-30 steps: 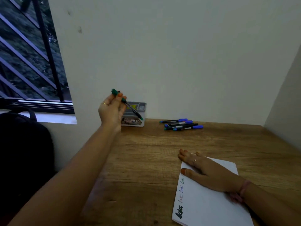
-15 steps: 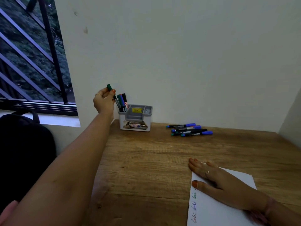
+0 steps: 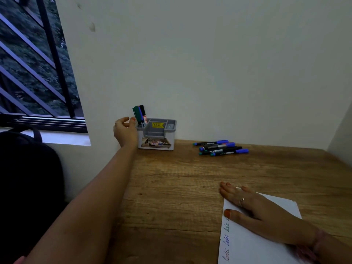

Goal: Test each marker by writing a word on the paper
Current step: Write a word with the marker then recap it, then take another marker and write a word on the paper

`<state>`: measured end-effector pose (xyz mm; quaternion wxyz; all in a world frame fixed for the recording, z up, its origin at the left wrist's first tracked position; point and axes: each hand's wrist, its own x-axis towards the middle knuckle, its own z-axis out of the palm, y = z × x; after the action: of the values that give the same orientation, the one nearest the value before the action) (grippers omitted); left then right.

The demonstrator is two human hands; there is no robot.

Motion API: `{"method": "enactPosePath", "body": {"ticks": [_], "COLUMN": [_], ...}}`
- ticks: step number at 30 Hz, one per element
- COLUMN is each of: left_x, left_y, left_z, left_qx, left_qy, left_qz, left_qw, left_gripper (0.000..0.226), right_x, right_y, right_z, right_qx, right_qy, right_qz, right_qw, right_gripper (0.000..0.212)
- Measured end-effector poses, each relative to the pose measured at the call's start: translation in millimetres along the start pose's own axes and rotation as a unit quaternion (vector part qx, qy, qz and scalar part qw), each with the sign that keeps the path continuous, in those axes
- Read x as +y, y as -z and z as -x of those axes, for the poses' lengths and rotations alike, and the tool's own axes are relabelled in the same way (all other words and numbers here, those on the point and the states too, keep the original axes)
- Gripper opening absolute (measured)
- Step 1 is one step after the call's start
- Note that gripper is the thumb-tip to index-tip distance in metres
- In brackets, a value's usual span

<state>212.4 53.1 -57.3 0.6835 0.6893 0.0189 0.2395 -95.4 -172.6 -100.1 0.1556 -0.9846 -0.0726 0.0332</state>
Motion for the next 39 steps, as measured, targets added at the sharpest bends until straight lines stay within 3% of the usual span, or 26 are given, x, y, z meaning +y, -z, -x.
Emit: {"method": "enactPosePath", "body": {"ticks": [3, 6, 10, 16, 20, 24, 33, 39], "left_x": [6, 11, 18, 19, 10, 11, 15, 22], "left_y": [-4, -15, -44, -94, -115, -119, -120, -113], "left_z": [33, 76, 125, 166, 178, 179, 172, 177], "left_qx": [-0.035, -0.164, -0.351, -0.455, -0.42, -0.401, -0.382, -0.391], "left_qy": [-0.104, -0.194, -0.259, -0.332, -0.373, -0.356, -0.35, -0.384], "left_qz": [0.001, -0.016, -0.097, -0.27, -0.41, -0.409, -0.454, -0.468], "left_qw": [0.994, 0.967, 0.895, 0.781, 0.718, 0.738, 0.725, 0.693], "left_gripper": [0.019, 0.01, 0.01, 0.032, 0.039, 0.048, 0.045, 0.038], "right_x": [-1, -5, -7, -7, -6, -5, -5, -5], "right_y": [1, 3, 3, 4, 4, 4, 5, 6], "right_z": [1, 5, 6, 7, 6, 7, 6, 7], "right_qx": [0.002, 0.003, 0.007, 0.012, 0.014, 0.012, 0.021, 0.022], "right_qy": [-0.001, -0.008, -0.014, -0.007, 0.003, 0.002, 0.01, 0.015], "right_qz": [0.001, -0.01, 0.001, 0.001, 0.005, 0.014, 0.015, 0.015], "right_qw": [1.0, 1.0, 1.0, 1.0, 1.0, 1.0, 1.0, 1.0], "right_gripper": [0.088, 0.079, 0.064, 0.081, 0.088, 0.071, 0.064, 0.063]}}
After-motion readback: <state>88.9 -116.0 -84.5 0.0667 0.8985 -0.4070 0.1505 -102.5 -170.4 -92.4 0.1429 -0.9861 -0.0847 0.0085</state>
